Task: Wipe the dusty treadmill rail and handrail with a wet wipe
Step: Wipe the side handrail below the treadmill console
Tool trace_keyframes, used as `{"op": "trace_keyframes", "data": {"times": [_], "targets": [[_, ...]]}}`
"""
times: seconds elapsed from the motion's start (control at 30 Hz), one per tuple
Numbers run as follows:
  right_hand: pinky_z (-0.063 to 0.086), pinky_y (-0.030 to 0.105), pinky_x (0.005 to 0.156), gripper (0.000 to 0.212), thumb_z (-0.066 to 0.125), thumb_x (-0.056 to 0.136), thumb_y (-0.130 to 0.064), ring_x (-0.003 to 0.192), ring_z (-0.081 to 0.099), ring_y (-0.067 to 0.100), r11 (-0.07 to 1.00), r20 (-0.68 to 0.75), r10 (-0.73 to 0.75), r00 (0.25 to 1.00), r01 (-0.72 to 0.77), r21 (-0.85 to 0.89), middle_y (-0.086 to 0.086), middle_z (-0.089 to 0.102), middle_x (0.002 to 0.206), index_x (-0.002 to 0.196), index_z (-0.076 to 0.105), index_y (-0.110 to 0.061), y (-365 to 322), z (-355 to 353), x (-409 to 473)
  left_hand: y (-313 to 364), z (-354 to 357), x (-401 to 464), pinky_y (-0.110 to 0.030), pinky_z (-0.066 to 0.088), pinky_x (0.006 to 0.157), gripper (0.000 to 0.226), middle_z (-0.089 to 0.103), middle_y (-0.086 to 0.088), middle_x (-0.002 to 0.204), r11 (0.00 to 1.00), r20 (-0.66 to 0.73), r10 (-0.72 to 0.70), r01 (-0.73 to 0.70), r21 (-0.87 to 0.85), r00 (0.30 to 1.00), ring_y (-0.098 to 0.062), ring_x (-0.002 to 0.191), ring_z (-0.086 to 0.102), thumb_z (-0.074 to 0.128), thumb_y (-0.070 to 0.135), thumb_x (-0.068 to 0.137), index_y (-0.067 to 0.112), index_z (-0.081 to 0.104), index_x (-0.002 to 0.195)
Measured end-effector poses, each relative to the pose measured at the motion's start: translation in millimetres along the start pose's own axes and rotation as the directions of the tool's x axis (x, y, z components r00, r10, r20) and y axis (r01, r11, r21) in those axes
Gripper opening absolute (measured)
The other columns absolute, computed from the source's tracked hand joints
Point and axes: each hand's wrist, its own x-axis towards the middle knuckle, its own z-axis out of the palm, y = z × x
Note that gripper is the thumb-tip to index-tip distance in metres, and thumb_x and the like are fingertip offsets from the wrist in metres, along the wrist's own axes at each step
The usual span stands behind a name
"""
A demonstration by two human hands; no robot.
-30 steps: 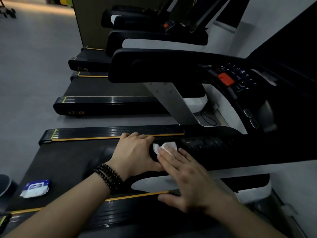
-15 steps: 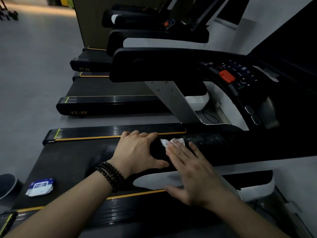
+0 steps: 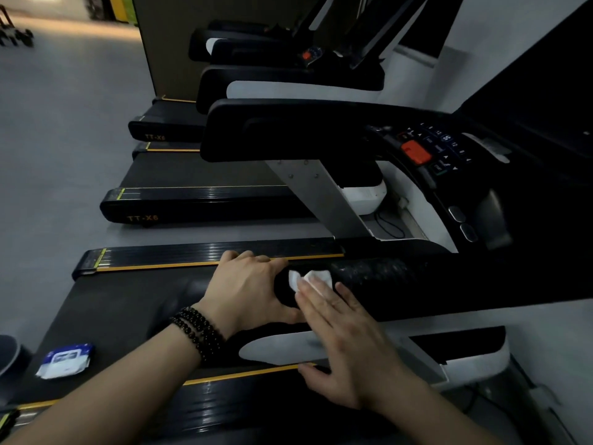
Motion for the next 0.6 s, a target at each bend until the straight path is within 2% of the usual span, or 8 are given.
{"op": "trace_keyframes", "data": {"times": [0.07, 0.17, 0.23, 0.33, 0.4, 0.5, 0.6], "targets": [[0.010, 0.039, 0.122, 0.094, 0.057, 0.080, -0.060, 0.153, 0.007, 0.015, 0.999, 0.009, -0.024, 1.000, 0.024, -0.028, 0.002, 0.015, 0.166, 0.156, 0.029, -0.011, 9.8, -2.2, -13.0, 1.1, 0.7, -0.3, -0.040, 0.033, 0.106, 0.100, 0.066, 0.009, 0.127, 1.000, 0.005, -0.003, 0.003, -0.002, 1.000, -0.018, 0.122, 0.055, 0.040, 0.098, 0.060, 0.035, 0.053, 0.136], [0.012, 0.042, 0.121, 0.093, 0.057, 0.078, -0.060, 0.152, 0.015, 0.015, 0.998, -0.036, 0.031, 0.999, -0.033, -0.062, 0.003, 0.022, 0.164, 0.154, 0.033, -0.012, 20.2, -6.9, -6.1, 2.8, 1.4, 0.2, -0.039, 0.033, 0.105, 0.101, 0.065, 0.010, 0.126, 1.000, 0.022, -0.021, 0.021, -0.018, 1.000, -0.018, 0.121, 0.054, 0.045, 0.097, 0.058, 0.036, 0.050, 0.138], [0.013, 0.042, 0.121, 0.095, 0.055, 0.078, -0.060, 0.153, 0.013, 0.017, 0.998, -0.035, 0.049, 0.998, -0.050, -0.041, 0.006, 0.024, 0.164, 0.155, 0.031, -0.010, 14.1, -5.0, 6.8, 5.4, 2.0, 0.4, -0.039, 0.034, 0.103, 0.093, 0.066, 0.011, 0.121, 1.000, 0.007, -0.017, 0.018, -0.025, 1.000, -0.017, 0.117, 0.055, 0.045, 0.096, 0.059, 0.034, 0.055, 0.128], [0.010, 0.039, 0.122, 0.095, 0.055, 0.078, -0.057, 0.154, 0.006, 0.017, 1.000, -0.003, -0.010, 1.000, 0.010, 0.002, 0.006, 0.017, 0.166, 0.156, 0.028, -0.008, 5.8, 1.2, 3.7, 10.8, 3.7, 2.0, -0.038, 0.036, 0.102, 0.083, 0.065, 0.011, 0.115, 1.000, -0.036, 0.012, -0.012, -0.007, 0.999, -0.016, 0.111, 0.056, 0.037, 0.093, 0.064, 0.029, 0.059, 0.113], [0.009, 0.038, 0.122, 0.093, 0.057, 0.080, -0.055, 0.153, 0.005, 0.015, 0.999, 0.001, -0.030, 1.000, 0.030, -0.020, 0.003, 0.016, 0.166, 0.156, 0.029, -0.010, 12.9, 0.3, -7.0, 13.6, 5.6, 3.6, -0.037, 0.036, 0.101, 0.088, 0.065, 0.010, 0.114, 1.000, -0.046, 0.016, -0.015, 0.002, 0.999, -0.016, 0.110, 0.056, 0.032, 0.094, 0.064, 0.028, 0.059, 0.115], [0.013, 0.040, 0.121, 0.089, 0.060, 0.078, -0.054, 0.153, 0.011, 0.014, 0.999, -0.052, 0.010, 0.999, -0.011, -0.031, 0.003, 0.023, 0.164, 0.153, 0.036, -0.011, 22.3, -2.5, -6.6, 17.0, 7.3, 5.8, -0.038, 0.037, 0.099, 0.093, 0.066, 0.010, 0.115, 1.000, -0.048, 0.021, -0.021, -0.019, 0.999, -0.018, 0.110, 0.057, 0.033, 0.097, 0.062, 0.030, 0.058, 0.123], [0.013, 0.040, 0.122, 0.091, 0.058, 0.079, -0.053, 0.153, 0.009, 0.015, 1.000, -0.040, -0.002, 0.999, 0.003, 0.024, 0.005, 0.022, 0.164, 0.154, 0.033, -0.010, 17.9, -0.7, -0.3, 18.9, 6.9, 8.1, -0.038, 0.037, 0.097, 0.089, 0.066, 0.009, 0.112, 1.000, -0.047, 0.027, -0.027, -0.009, 0.999, -0.018, 0.109, 0.058, 0.033, 0.095, 0.063, 0.030, 0.059, 0.118]]}}
